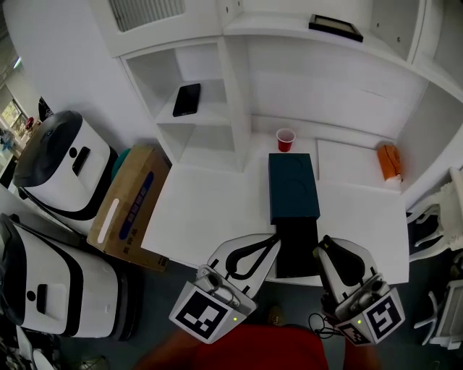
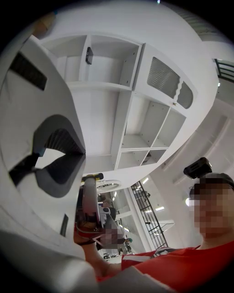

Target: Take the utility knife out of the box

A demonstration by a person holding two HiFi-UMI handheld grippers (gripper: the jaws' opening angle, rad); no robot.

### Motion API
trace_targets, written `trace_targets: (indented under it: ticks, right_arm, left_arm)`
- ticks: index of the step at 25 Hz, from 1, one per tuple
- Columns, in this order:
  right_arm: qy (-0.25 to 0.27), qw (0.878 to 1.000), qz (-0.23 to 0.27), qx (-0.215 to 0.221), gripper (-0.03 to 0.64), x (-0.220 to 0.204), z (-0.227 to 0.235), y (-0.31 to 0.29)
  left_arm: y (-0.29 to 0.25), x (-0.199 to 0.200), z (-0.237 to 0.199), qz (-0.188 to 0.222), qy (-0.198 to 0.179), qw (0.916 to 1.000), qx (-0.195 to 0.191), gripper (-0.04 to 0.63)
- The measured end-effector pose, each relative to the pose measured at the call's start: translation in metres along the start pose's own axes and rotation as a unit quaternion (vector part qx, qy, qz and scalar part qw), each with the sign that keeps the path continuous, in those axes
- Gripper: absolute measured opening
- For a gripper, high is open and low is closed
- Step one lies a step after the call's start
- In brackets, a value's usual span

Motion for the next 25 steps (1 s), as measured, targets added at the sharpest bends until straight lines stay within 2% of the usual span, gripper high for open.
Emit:
trace_targets:
  ticks: [25]
  right_arm:
    - [0.003,1.0,-0.004,0.009,0.061,-0.0018,-0.0086,-0.0053]
  left_arm:
    - [0.0043,-0.0011,0.0008,0.001,0.002,1.0,0.003,0.006]
Point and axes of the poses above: the fingertips, and each gripper's own axes: y backward along the fingers, z to its right, x out of its top, the point moved 9 cm from there along y, backward along the fingers, and after that the axes turned 10 degrees about -x, right-handed, at the moved point
